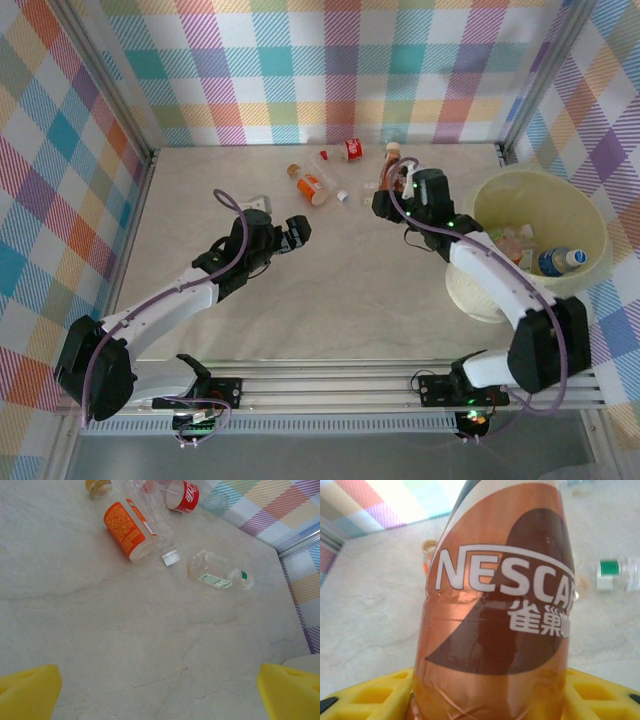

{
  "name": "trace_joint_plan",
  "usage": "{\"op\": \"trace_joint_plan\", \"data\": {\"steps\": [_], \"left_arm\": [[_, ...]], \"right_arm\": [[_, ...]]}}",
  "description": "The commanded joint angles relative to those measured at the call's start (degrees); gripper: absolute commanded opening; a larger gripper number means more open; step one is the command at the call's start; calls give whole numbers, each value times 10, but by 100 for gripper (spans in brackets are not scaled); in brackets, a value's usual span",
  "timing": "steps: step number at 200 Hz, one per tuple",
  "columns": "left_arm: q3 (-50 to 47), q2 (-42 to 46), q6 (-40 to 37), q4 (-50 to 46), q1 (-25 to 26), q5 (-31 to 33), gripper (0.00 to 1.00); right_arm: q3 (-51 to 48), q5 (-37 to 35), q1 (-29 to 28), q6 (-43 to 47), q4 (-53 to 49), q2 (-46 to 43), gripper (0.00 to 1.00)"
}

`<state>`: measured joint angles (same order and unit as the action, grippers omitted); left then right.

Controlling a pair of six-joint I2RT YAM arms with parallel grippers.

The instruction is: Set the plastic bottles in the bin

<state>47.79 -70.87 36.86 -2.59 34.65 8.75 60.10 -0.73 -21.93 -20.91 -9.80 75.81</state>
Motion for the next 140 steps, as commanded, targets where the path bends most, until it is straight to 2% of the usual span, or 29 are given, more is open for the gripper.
{"op": "trace_joint_plan", "data": {"steps": [1, 31, 63, 84, 112, 140], "left_arm": [[8, 12, 20, 12, -5, 27, 100], [12, 5, 16, 1, -5, 32, 100], [15, 0, 20, -8, -5, 38, 100], [15, 1, 15, -2, -5, 26, 100], [18, 0, 13, 0, -5, 22, 100], [20, -3, 17, 7, -5, 24, 100]], "right_arm": [[30, 35, 1, 67, -20, -67, 47], [71, 52, 2, 109, -79, -136, 46], [105, -8, 4, 135, -143, -191, 46], [122, -79, 6, 155, -190, -219, 45], [146, -232, 10, 160, -263, -248, 45], [128, -332, 13, 180, -265, -290, 44]]}}
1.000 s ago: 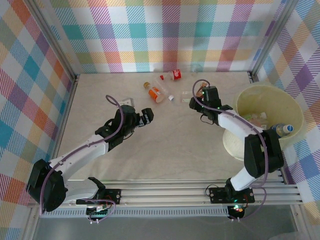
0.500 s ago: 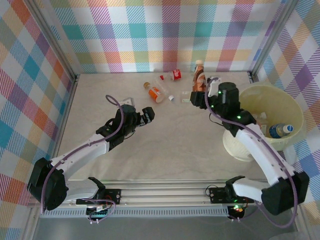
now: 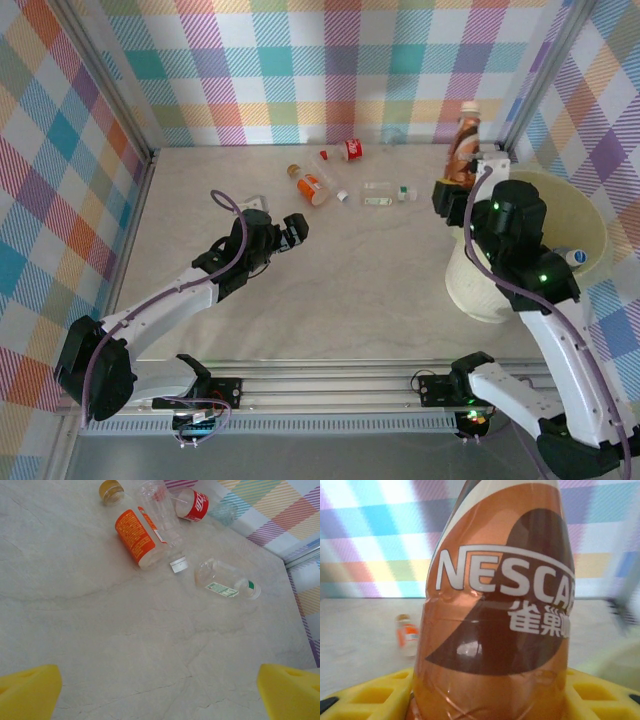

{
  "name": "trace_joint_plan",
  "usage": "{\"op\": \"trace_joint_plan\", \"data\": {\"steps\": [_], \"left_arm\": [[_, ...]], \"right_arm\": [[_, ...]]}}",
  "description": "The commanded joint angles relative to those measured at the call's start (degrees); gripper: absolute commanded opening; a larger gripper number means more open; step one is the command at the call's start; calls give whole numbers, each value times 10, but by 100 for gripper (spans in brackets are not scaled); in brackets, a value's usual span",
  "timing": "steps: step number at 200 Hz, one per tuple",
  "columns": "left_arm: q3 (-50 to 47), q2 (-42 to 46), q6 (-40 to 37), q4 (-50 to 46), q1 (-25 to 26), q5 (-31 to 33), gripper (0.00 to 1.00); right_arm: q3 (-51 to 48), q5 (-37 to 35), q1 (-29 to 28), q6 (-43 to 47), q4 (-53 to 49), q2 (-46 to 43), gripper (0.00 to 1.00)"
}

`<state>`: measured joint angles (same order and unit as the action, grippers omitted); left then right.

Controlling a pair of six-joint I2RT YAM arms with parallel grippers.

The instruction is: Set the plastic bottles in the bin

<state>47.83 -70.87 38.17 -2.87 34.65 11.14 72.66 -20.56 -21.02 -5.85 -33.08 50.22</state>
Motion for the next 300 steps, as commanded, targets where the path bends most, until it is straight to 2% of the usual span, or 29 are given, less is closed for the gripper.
{"op": "trace_joint_plan", "data": {"steps": [1, 39, 72, 94, 112, 140, 180, 210, 239, 300], "left_arm": [[20, -3, 4, 10, -5, 0, 100], [23, -9, 15, 19, -5, -6, 100], [32, -17, 17, 17, -5, -11, 100], [37, -22, 17, 15, -5, -15, 100], [39, -25, 17, 14, -5, -15, 100], [39, -27, 17, 11, -5, -14, 100], [40, -34, 16, 10, -5, -11, 100], [47, -43, 11, 5, -5, -13, 100], [51, -50, 12, 3, -5, -15, 100], [45, -52, 25, 7, -5, -9, 100]], "right_arm": [[2, -137, 4, 30, -32, -36, 44], [-26, -221, 20, 38, -32, -68, 43], [-40, -234, 52, 24, -50, -68, 47], [-45, -249, 62, -5, -61, -65, 55], [-41, -251, 66, -28, -72, -62, 69], [-21, -251, 70, -43, -91, -48, 84], [-9, -246, 70, -45, -87, -40, 94], [-9, -227, 70, -41, -83, -33, 100], [-11, -204, 70, -32, -75, -25, 100], [-17, -44, 70, 7, -46, -14, 100]]}}
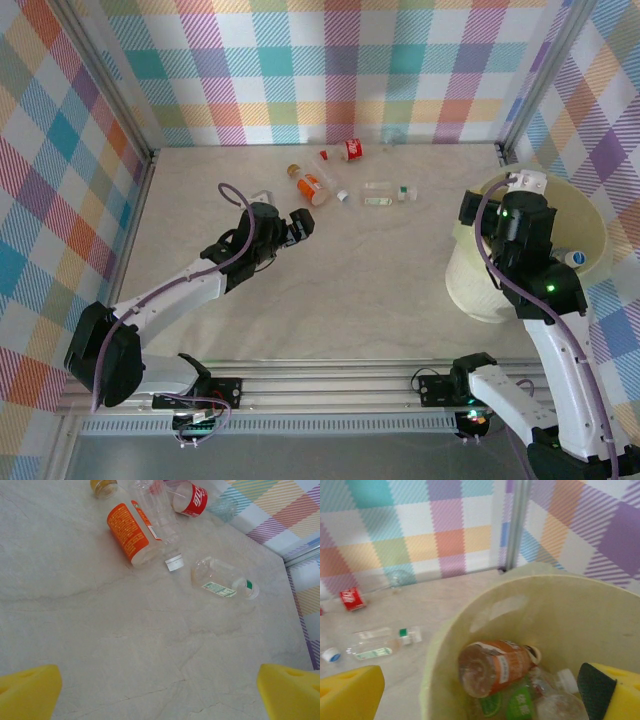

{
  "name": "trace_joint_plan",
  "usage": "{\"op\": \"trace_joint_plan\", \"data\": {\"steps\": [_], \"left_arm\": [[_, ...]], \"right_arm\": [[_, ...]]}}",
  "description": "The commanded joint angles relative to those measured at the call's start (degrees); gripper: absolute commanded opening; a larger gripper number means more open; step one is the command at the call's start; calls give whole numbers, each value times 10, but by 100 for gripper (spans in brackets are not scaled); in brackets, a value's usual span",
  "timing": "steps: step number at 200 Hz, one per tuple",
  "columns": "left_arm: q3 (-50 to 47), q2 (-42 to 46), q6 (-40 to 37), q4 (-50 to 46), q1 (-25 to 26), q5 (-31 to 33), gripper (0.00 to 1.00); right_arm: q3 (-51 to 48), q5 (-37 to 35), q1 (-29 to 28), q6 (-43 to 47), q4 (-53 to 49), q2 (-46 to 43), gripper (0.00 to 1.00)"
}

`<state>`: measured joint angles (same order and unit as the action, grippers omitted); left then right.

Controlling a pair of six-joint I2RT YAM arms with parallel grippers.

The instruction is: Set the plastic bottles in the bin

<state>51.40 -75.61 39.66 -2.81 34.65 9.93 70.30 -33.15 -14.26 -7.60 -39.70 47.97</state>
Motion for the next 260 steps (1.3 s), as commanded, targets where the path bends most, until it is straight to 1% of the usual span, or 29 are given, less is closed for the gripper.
{"op": "trace_joint_plan", "data": {"steps": [1, 34, 56, 72, 86, 119, 136, 160, 221, 243, 260], "left_arm": [[9, -5, 11, 6, -5, 3, 100], [9, -9, 5, 10, -5, -12, 98], [11, -9, 7, -5, -5, 8, 100], [8, -6, 11, -11, -5, 23, 100], [2, 1, 13, -14, -5, 36, 100], [-17, 21, 15, -21, -6, 62, 100], [-25, 33, 15, -26, -6, 75, 100], [-37, 51, 15, -32, -6, 91, 100], [-59, 83, 32, -45, -6, 143, 100], [-62, 88, 27, -48, -6, 148, 100], [-64, 91, 23, -52, -6, 153, 100]], "right_arm": [[6, 84, 2, 25, 21, 9, 100], [2, 195, 2, 22, 48, 14, 100], [6, 305, 1, 9, 71, 27, 100], [18, 383, -3, -3, 80, 53, 100], [29, 415, -18, -1, 86, 79, 100], [37, 434, -64, 16, 127, 136, 100], [52, 447, -83, 29, 128, 176, 100], [68, 426, -106, 57, 132, 235, 100], [112, 334, -105, 93, 156, 390, 100], [160, 357, -88, 83, 138, 453, 100], [176, 359, -83, 122, 151, 497, 100]]}}
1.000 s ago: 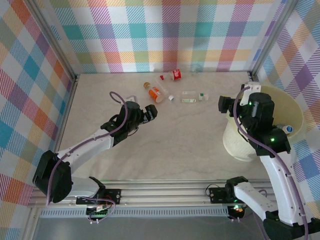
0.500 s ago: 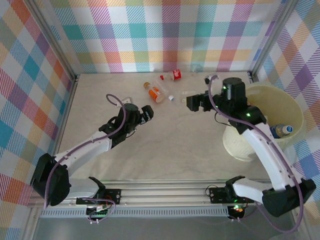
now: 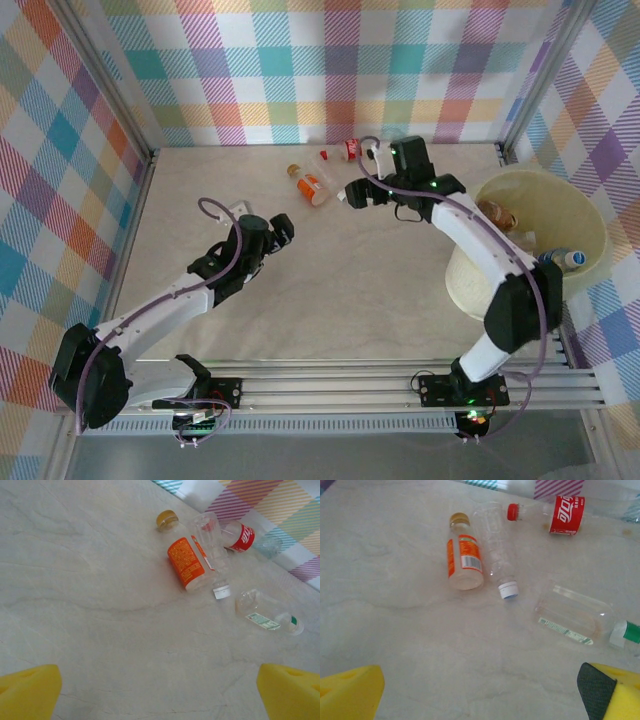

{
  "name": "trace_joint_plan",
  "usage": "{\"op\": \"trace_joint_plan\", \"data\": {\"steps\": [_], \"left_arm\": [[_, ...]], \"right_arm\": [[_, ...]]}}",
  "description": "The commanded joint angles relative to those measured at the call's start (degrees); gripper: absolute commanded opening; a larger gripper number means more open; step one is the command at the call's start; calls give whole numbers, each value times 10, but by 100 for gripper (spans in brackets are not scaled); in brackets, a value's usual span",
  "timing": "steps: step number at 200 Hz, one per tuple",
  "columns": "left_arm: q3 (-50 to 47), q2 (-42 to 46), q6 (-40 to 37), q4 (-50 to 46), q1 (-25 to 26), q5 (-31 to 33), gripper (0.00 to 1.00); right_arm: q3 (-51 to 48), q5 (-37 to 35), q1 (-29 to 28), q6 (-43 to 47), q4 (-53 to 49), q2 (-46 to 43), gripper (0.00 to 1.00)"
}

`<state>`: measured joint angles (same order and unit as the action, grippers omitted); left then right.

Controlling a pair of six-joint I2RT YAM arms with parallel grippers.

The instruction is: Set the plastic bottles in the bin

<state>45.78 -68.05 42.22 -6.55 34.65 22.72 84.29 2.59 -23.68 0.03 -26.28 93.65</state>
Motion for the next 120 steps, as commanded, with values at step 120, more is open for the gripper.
{"op": "trace_joint_plan", "data": {"steps": [120], "left_arm": [[-8, 29, -14, -41, -6, 72, 100]], "right_arm": [[261, 6, 79, 406, -99, 334, 100]]}}
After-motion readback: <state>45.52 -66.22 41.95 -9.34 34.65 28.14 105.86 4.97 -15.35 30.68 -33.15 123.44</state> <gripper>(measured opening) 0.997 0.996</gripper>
